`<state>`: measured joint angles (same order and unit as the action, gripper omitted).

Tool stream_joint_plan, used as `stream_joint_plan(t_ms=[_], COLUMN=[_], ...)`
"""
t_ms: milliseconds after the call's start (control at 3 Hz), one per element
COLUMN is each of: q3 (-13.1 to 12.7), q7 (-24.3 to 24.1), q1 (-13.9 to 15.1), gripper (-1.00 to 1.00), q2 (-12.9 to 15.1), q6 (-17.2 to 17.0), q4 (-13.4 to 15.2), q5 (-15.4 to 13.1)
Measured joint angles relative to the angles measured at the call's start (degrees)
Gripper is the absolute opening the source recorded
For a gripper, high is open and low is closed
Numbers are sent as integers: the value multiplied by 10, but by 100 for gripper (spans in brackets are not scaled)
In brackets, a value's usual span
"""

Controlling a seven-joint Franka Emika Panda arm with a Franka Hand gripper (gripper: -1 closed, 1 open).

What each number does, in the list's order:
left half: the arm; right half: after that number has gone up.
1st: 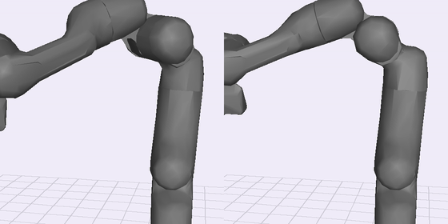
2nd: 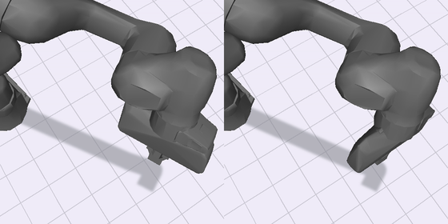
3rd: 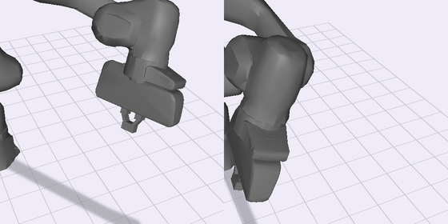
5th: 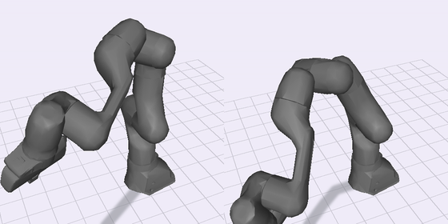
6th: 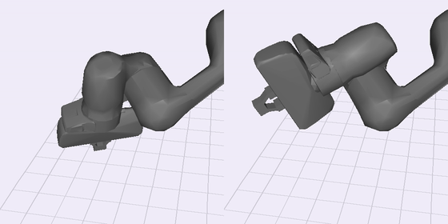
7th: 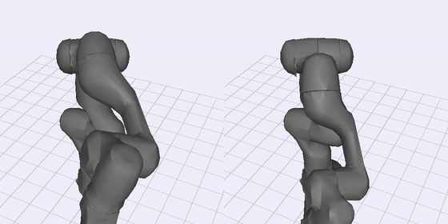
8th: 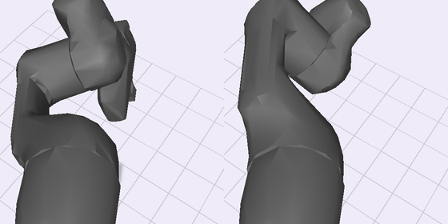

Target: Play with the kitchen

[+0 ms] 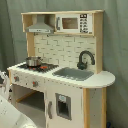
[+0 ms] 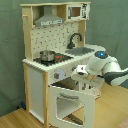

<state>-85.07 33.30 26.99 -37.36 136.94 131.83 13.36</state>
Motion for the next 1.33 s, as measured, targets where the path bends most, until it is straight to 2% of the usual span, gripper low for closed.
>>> stream_joint_plan(t_ms=[333,1333], q3=[9,81], q7=[1,1], q1=[-5,-75], gripper=[100,100], q2=[-40,-124], q6=[-46,-175], q4=[-1,-20], q5=[-11,-94])
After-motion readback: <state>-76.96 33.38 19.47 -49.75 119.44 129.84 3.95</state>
